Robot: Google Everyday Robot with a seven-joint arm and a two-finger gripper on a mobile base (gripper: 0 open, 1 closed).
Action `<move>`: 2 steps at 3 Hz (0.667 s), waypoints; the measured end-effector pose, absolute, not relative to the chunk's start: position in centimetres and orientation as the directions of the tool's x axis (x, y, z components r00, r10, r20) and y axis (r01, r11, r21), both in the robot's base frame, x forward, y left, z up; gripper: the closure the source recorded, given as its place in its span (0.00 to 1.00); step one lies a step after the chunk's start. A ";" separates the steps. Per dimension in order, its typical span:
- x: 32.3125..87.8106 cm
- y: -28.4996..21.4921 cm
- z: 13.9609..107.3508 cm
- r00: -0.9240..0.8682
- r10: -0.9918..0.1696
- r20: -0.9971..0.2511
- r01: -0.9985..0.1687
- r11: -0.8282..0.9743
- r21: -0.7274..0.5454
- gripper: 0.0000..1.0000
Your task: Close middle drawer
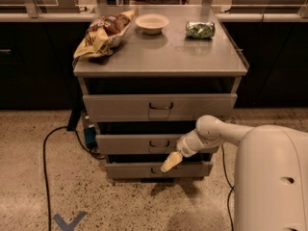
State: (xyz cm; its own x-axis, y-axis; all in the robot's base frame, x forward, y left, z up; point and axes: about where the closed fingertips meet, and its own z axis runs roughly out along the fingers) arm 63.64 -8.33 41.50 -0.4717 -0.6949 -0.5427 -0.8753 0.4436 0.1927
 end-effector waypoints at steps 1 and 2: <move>65.4 -7.6 40.8 -0.477 -0.689 -0.546 -0.874 0.440 0.209 0.00; 65.4 -7.6 40.8 -0.477 -0.689 -0.546 -0.874 0.440 0.209 0.00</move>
Offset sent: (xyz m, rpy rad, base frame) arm 0.1140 0.0087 0.0172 0.0865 -0.0558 -0.0947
